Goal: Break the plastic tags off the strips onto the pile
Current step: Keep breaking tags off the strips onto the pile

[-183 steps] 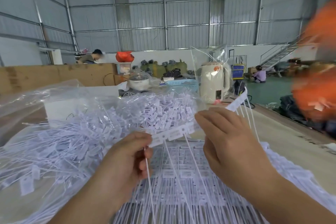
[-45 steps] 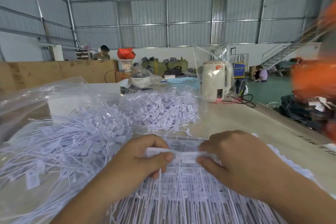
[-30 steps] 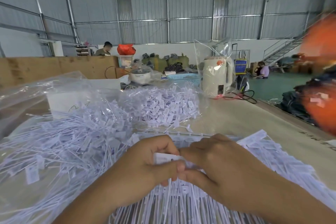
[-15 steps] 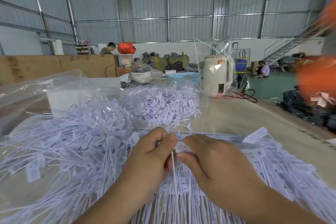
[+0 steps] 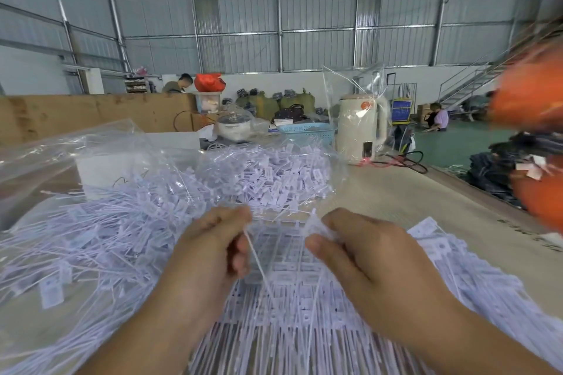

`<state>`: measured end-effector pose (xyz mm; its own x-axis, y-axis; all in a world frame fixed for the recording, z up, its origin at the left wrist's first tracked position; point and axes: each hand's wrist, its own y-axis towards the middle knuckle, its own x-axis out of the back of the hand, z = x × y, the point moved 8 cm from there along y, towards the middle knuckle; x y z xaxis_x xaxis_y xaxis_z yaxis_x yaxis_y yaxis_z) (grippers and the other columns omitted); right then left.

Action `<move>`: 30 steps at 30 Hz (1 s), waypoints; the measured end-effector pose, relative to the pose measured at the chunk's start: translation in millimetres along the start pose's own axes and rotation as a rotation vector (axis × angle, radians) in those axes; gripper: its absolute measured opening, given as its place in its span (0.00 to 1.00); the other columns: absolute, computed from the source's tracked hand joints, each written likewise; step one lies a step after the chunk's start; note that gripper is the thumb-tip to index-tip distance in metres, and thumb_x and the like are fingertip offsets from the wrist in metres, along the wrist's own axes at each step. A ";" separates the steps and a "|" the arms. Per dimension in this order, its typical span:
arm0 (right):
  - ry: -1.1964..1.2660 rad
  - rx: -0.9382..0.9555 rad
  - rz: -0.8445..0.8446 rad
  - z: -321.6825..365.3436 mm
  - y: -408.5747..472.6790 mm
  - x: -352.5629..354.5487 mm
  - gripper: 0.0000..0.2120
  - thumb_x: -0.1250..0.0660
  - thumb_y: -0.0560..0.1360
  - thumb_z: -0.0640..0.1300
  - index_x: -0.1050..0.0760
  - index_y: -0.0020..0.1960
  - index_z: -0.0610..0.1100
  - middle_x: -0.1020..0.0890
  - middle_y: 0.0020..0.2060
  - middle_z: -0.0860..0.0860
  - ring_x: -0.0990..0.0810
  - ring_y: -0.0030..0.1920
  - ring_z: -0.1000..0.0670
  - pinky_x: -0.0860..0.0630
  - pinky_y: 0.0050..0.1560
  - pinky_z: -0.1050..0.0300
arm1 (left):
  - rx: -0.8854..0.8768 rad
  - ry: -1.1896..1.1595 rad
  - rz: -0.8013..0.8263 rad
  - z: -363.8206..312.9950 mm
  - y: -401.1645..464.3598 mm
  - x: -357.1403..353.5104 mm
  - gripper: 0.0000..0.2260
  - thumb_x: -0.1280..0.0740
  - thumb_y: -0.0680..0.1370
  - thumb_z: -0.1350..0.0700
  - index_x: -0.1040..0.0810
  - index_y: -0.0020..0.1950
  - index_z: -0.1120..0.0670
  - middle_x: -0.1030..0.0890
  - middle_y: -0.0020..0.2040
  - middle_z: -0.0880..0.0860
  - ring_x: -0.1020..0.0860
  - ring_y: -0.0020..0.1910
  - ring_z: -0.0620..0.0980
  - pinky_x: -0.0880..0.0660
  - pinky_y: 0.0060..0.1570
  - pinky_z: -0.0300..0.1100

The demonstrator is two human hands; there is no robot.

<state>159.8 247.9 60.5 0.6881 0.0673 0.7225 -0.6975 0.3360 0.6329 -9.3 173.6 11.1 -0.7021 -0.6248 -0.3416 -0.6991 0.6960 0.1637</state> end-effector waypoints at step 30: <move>-0.252 0.096 0.124 -0.2 0.2 -7.8 0.17 0.49 0.77 0.65 0.35 0.43 0.52 0.35 0.29 0.58 0.32 0.30 0.53 0.45 0.29 0.66 | -0.031 0.301 0.409 13.4 -22.6 -49.0 0.08 0.32 0.72 0.48 0.21 0.37 0.51 0.25 0.27 0.57 0.26 0.23 0.52 0.34 0.24 0.38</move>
<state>154.3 247.7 54.9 0.5336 -0.1378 0.8344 -0.7969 0.2486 0.5506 42.7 193.2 11.7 -0.9239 -0.3809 0.0368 -0.3596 0.8970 0.2569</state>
